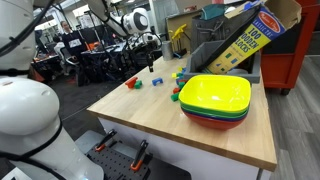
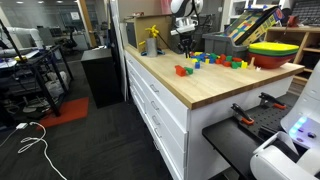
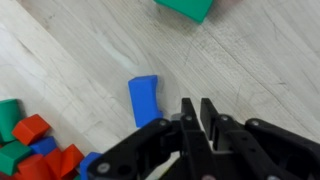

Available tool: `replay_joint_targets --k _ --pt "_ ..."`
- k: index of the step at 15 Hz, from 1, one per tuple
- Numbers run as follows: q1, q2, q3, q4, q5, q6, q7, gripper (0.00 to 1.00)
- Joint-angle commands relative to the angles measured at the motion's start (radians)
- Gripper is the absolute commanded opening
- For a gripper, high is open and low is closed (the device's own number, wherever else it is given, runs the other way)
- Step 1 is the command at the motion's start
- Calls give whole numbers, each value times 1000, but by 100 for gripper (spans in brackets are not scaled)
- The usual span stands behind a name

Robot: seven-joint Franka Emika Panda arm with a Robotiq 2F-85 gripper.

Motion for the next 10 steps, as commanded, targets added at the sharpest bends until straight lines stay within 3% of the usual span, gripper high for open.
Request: replay_joint_targets --k 1,8,10 --pt "-50 -65 10 -74 55 9 -115 50" --pt "-112 -88 -2 -125 117 -11 -304 100" --pt "-114 -103 0 -144 125 -17 -337 100"
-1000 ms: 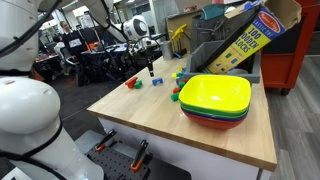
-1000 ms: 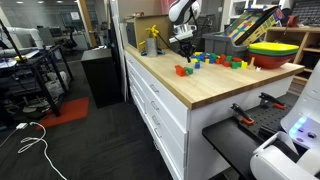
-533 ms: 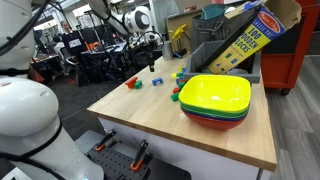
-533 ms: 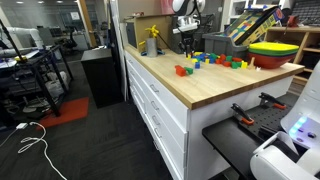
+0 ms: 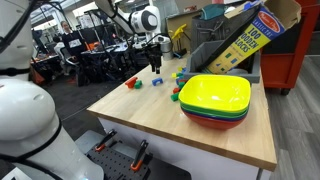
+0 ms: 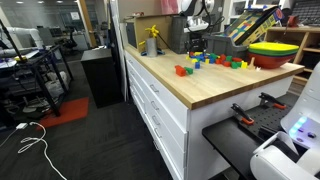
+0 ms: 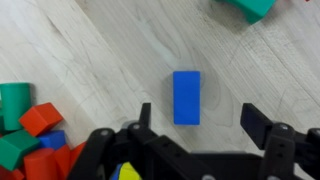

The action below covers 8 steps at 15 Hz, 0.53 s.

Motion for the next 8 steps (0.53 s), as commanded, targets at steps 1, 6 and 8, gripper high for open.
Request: replay_joint_targets --k 1,6,8 --pt "-7 -64 3 -68 39 -17 -71 100" --pt "-2 -100 4 -131 70 -17 -96 100" --pt "0 -96 2 -139 65 -8 -104 100"
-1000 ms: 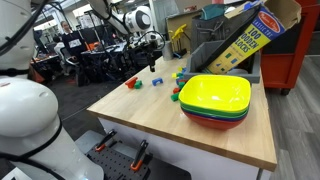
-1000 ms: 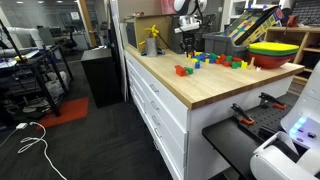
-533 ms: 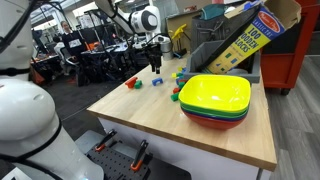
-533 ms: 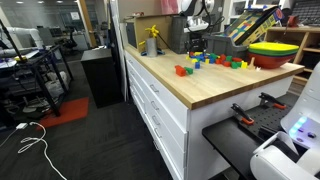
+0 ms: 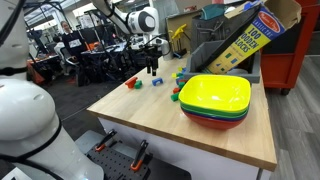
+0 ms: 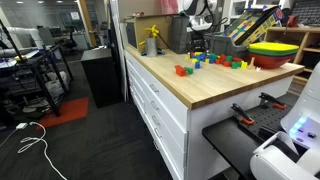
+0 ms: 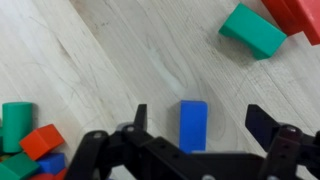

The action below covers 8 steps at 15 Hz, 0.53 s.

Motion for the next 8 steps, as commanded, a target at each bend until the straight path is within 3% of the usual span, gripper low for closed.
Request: replay_joint_targets --k 1,8 --pt "-1 -33 -1 -45 18 2 -36 100" --pt "15 2 2 -27 13 24 -31 100"
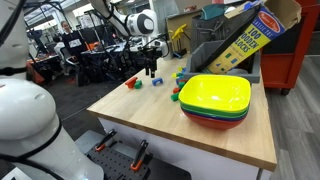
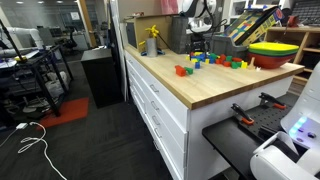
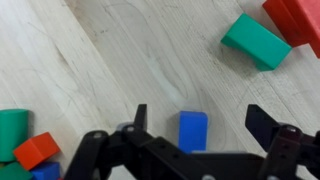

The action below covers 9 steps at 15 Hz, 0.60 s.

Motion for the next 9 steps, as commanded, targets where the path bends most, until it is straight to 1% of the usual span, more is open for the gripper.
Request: replay_joint_targets --k 1,6,9 --pt "2 4 -2 -9 9 25 -27 100" --pt "4 38 -5 -9 6 98 -31 100" --pt "3 29 -1 -24 12 99 -47 100"
